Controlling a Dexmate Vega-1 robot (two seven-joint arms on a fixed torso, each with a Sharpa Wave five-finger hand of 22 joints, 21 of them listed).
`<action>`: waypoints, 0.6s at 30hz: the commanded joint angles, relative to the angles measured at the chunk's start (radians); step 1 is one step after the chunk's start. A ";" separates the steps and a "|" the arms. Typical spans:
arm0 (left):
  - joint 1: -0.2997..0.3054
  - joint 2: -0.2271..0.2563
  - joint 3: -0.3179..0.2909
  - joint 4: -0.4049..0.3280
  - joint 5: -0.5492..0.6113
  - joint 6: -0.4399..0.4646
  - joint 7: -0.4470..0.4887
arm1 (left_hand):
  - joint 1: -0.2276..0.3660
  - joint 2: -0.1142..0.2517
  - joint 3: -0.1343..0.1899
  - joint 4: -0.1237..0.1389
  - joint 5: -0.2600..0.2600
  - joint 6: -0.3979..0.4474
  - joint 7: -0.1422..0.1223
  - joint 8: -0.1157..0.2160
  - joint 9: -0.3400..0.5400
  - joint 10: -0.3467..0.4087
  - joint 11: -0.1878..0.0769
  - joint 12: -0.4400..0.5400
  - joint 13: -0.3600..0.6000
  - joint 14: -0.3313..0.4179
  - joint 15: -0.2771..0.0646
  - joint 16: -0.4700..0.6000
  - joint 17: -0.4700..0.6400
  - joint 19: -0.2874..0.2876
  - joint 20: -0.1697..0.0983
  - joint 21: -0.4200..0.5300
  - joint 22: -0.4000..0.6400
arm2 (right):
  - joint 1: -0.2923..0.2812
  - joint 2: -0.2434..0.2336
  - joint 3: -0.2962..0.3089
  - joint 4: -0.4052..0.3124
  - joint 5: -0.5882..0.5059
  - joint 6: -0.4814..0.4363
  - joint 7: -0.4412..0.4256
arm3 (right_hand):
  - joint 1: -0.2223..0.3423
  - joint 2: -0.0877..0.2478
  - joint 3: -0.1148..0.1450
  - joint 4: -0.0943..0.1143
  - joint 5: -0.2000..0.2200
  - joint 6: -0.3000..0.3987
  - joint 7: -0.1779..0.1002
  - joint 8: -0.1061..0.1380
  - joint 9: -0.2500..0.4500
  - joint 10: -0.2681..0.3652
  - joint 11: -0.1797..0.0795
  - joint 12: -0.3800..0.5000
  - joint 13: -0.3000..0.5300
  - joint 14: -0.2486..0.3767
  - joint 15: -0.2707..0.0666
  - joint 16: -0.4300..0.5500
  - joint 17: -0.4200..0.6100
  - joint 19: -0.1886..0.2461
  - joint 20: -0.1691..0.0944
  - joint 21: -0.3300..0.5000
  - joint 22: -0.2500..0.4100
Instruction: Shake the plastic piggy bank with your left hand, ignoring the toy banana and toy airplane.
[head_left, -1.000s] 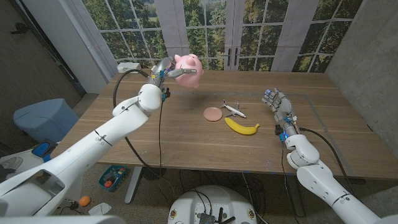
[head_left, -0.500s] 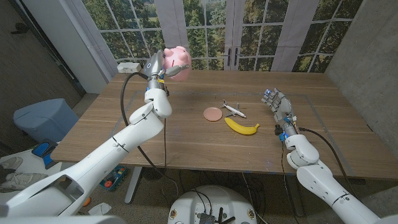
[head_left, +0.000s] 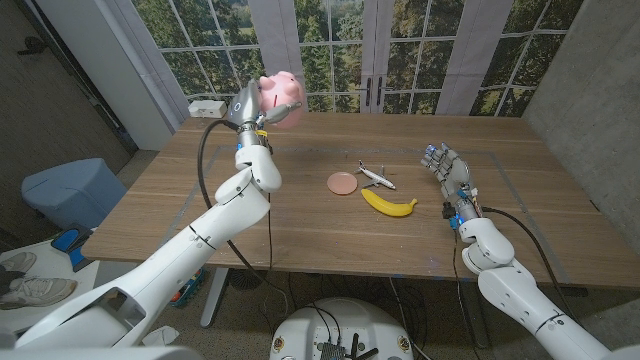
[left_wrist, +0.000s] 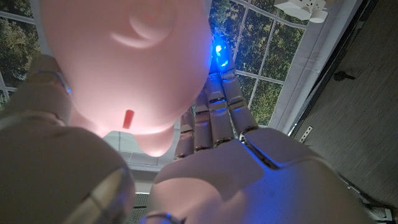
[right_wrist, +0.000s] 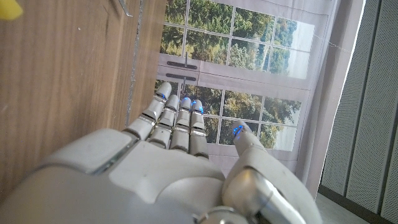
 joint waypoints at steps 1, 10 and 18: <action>0.037 0.003 -0.096 -0.057 -0.169 -0.058 -0.128 | 0.437 0.443 0.039 0.003 0.115 0.374 -0.198 0.117 0.007 0.436 -0.430 0.007 0.240 0.325 -0.416 -0.001 0.065 -0.065 -0.119 0.009 0.002 | -0.018 -0.004 0.009 -0.011 0.001 0.012 -0.002 | -0.001 0.006 0.005 -0.004 0.006 0.009 -0.001 -0.003 0.004 0.005 0.000 -0.002 0.005 0.004 -0.001 0.000 0.002 0.009 0.000 -0.001 0.003; 0.068 0.054 -0.224 -0.031 -0.464 -0.271 -0.329 | 0.437 0.443 0.040 0.003 0.115 0.372 -0.194 0.115 0.006 0.438 -0.430 0.006 0.240 0.327 -0.416 -0.002 0.066 -0.064 -0.119 0.009 0.002 | -0.028 -0.001 0.011 -0.018 -0.004 0.019 -0.008 | -0.001 0.006 0.005 -0.004 0.006 0.009 -0.002 -0.003 0.004 0.007 0.000 -0.001 0.005 0.004 0.000 0.000 0.002 0.010 0.000 -0.003 0.003; 0.046 0.112 -0.257 0.114 -0.683 -0.577 -0.574 | 0.437 0.443 0.040 0.003 0.115 0.371 -0.194 0.114 0.007 0.437 -0.428 0.004 0.240 0.328 -0.416 -0.003 0.066 -0.066 -0.120 0.008 0.002 | -0.032 0.000 0.012 -0.027 -0.014 0.019 -0.018 | -0.001 0.006 0.005 -0.004 0.006 0.010 -0.002 -0.002 0.004 0.005 -0.001 -0.002 0.005 0.006 -0.002 0.000 0.002 0.010 0.000 -0.004 0.003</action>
